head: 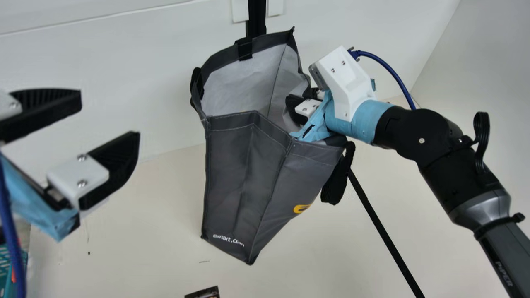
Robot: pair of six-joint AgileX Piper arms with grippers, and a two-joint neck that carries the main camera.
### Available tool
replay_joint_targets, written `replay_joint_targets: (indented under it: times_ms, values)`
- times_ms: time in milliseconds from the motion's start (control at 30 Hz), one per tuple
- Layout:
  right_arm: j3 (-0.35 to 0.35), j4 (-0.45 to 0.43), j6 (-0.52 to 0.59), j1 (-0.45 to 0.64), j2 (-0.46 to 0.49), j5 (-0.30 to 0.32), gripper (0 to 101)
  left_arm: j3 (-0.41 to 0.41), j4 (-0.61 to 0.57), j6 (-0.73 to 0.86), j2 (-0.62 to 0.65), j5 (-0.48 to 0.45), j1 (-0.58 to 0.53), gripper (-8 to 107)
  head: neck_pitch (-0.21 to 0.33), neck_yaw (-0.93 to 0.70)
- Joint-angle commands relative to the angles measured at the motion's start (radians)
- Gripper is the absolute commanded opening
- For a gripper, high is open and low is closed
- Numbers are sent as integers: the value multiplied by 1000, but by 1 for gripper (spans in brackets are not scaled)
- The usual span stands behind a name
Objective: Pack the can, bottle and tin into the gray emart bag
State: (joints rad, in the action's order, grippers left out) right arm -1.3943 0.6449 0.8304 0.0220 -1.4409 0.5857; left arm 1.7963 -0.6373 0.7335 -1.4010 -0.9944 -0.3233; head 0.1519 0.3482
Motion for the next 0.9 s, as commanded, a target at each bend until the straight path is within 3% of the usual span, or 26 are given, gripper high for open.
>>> replay_joint_targets:
  times_ms: [0, 567, 867]
  values:
    - [0, 0, 0, 0, 0, 0, 0, -82, 46, -17, 52, 8, 5, 90, 23, 1]
    - [0, 0, 0, 0, 0, 0, 0, -353, 400, -260, 287, 75, 56, 90, 23, 1]
    - [0, 0, 0, 0, 0, 0, 0, -470, 518, -392, 371, 89, 73, 90, 23, 1]
